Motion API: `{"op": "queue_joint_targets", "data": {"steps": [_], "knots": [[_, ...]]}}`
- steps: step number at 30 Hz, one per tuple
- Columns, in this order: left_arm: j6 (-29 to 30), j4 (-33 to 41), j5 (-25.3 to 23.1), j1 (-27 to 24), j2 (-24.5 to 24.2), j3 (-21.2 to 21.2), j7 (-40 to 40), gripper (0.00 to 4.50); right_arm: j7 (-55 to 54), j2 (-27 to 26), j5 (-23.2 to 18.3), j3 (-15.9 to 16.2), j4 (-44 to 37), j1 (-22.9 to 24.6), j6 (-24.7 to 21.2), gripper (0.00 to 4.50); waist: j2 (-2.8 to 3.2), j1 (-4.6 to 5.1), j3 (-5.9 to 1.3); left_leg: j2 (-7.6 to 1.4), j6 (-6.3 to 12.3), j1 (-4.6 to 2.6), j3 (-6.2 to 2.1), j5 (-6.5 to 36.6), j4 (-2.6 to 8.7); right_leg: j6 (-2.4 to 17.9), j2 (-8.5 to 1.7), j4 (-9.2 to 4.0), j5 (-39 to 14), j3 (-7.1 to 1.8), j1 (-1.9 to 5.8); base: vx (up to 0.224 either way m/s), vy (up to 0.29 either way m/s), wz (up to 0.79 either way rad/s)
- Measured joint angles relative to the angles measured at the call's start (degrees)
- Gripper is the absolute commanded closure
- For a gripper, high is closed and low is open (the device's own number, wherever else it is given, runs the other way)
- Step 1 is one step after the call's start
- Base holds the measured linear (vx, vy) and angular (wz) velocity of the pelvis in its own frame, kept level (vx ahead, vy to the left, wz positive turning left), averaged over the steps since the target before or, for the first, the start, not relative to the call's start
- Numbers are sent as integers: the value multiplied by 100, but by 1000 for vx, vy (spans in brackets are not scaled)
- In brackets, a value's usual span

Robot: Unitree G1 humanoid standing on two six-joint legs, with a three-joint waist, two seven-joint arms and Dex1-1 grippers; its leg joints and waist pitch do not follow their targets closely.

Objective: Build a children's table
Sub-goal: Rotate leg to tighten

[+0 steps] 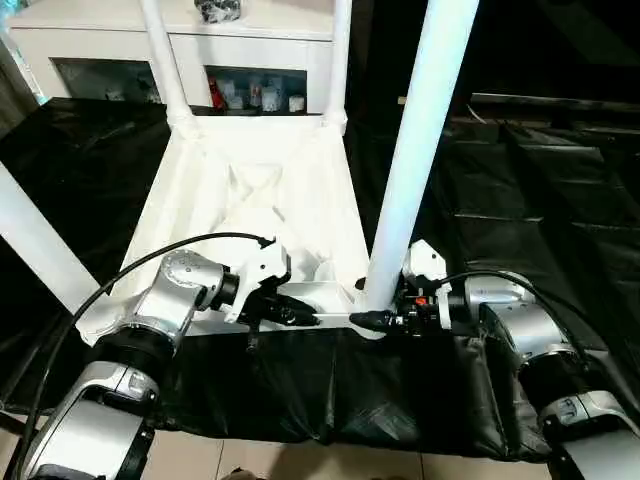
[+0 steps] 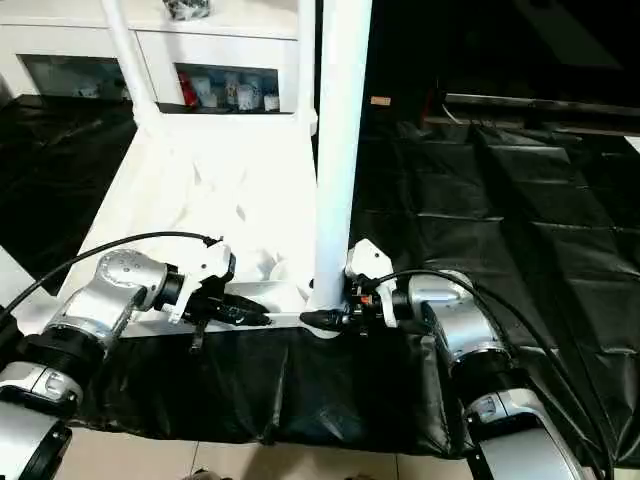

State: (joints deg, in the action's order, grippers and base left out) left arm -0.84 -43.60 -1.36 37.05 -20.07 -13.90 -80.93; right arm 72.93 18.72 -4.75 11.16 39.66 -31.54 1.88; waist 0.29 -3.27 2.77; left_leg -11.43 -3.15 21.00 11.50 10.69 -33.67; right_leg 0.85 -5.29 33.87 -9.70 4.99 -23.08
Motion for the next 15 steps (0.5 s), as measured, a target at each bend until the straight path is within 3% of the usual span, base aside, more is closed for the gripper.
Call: {"op": "queue_joint_targets", "data": {"steps": [9,15], "knots": [[-55,-24,-13,6,15,33,152,450,-171,-77,9,-33,-3,20,-12,176,0,-6,0,-1,-1,-2,0,0,-8,0,0,12,0,0,0,0,0,0],[406,-165,-324,186,608,178,1786,450,-2844,-790,117,-773,12,233,-293,178,-22,101,3,-1,-5,-15,-1,-2,-19,-26,0,13,-15,-6,12,0,0,0]]}}
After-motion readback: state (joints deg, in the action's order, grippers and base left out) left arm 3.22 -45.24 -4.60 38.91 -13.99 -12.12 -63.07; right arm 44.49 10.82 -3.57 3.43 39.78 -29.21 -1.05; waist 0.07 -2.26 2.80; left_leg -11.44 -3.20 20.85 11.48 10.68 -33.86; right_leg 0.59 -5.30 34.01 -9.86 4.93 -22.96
